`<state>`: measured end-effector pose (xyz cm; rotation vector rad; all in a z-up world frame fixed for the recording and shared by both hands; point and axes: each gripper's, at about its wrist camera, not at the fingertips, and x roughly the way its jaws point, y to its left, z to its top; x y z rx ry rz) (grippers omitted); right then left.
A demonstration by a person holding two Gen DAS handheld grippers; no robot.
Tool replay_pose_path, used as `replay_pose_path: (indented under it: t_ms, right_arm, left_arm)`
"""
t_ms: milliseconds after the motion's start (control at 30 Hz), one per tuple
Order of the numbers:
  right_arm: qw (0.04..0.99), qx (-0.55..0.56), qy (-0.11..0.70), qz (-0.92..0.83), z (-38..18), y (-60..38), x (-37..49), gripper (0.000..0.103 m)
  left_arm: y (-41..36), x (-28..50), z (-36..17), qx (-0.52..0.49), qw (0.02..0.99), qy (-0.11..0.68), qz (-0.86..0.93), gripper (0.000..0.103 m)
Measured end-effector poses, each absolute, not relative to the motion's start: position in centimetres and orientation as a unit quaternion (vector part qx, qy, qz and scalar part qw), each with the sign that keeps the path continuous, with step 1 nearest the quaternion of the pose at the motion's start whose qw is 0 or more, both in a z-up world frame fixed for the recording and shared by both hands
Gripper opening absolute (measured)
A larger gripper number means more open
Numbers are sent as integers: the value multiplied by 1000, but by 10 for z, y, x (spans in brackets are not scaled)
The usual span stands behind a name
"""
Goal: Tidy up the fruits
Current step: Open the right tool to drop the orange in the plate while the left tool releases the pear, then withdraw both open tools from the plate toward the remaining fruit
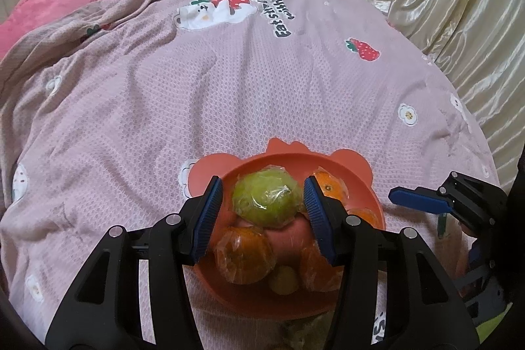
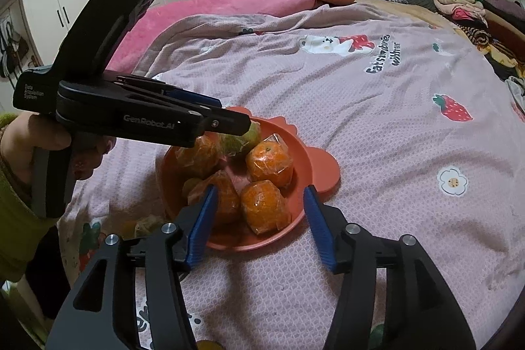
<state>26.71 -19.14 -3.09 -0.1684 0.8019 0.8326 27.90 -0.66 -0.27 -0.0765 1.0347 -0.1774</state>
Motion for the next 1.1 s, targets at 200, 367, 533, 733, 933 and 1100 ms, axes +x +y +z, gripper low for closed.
replay_pose_path:
  t_ms: [200, 367, 533, 733, 933, 1100]
  right_arm:
    - [837, -74, 376, 391, -28, -194, 264, 64]
    - [841, -74, 368, 390, -23, -198, 260, 73]
    - [845, -76, 364, 384, -20, -200, 258, 77]
    - [849, -72, 357, 382, -15, -204, 255, 82]
    - [852, -68, 353, 380, -11, -207, 253, 84]
    - [856, -64, 345, 380, -5, -210, 248, 88]
  left_arm:
    - [-9, 268, 7, -35, 872, 481, -86, 44]
    - [-8, 259, 13, -37, 876, 473, -85, 49]
    - [-8, 249, 20, -40, 881, 464, -83, 54]
    - [-5, 236, 27, -46, 886, 453, -81, 62]
    - [-1, 225, 33, -56, 892, 443, -73, 71]
    - [0, 214, 39, -62, 897, 434, -65, 78]
